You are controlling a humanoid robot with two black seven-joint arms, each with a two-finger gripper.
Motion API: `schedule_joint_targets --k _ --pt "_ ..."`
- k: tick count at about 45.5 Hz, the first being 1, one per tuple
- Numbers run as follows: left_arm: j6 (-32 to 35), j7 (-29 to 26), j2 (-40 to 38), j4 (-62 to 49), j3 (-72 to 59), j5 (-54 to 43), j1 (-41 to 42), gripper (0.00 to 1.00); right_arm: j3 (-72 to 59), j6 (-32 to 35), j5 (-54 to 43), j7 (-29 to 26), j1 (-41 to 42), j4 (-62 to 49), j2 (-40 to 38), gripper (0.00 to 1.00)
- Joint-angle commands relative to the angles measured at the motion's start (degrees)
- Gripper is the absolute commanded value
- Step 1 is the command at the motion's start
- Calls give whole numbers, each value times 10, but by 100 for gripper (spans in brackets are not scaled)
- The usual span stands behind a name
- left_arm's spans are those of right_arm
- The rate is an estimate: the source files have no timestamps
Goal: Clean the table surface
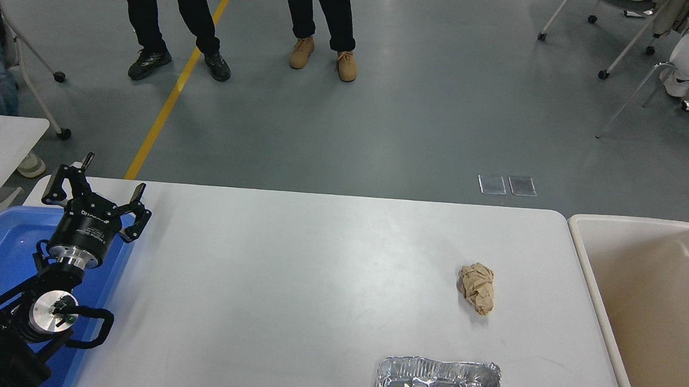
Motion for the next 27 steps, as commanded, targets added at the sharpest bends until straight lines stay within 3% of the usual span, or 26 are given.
schedule_joint_targets --k 1,16,27 --pt "0 0 0 0 0 0 0 99 3 -2 4 -73 -11 -12 10 0" --pt "0 0 0 0 0 0 0 99 4 -20 5 -141 -27 -14 25 0" --pt "0 0 0 0 0 0 0 99 2 -24 -3 -150 -40 -14 49 0"
